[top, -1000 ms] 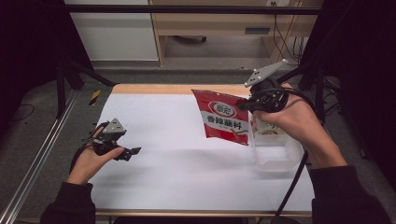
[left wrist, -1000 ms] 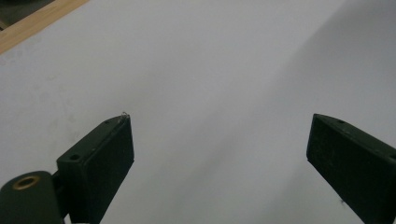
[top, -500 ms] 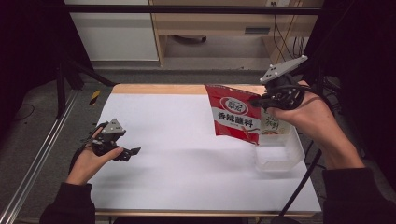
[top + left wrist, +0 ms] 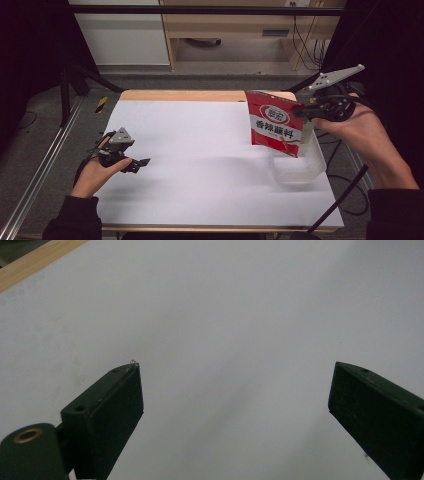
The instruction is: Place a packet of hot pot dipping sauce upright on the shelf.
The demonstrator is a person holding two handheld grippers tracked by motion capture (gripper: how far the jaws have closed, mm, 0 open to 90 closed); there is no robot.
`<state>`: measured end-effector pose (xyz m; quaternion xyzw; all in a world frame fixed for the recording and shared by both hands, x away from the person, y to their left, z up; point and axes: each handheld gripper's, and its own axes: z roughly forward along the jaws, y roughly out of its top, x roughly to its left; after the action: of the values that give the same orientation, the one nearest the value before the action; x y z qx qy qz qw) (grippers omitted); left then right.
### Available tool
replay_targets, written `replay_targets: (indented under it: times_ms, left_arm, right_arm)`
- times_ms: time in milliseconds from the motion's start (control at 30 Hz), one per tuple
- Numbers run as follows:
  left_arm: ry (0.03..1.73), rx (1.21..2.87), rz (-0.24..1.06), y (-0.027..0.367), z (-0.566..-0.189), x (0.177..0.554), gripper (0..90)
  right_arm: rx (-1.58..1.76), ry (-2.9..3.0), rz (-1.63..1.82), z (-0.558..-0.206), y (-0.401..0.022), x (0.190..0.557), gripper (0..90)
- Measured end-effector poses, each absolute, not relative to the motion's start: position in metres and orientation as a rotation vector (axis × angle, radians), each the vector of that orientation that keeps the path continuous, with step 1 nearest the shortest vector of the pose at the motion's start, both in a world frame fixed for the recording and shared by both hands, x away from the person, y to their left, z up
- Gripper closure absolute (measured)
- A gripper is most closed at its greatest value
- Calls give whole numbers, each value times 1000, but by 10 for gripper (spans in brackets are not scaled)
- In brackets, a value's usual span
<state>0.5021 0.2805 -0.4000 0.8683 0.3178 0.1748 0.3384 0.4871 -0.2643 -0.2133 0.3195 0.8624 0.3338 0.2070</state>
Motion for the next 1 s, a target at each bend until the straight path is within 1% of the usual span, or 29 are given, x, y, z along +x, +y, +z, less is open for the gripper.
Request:
replay_targets:
  times_ms: [233, 500, 1000]
  left_arm:
    - [832, 2255, 456, 282, -399, 502, 76]
    - [841, 2249, 457, 284, -399, 502, 75]
    - [832, 2259, 454, 283, -400, 502, 75]
  right_arm:
    - [945, 2364, 943, -214, -289, 480, 900]
    - [985, 2351, 936, -219, -307, 477, 900]
    - [1045, 2344, 905, -235, -321, 480, 900]
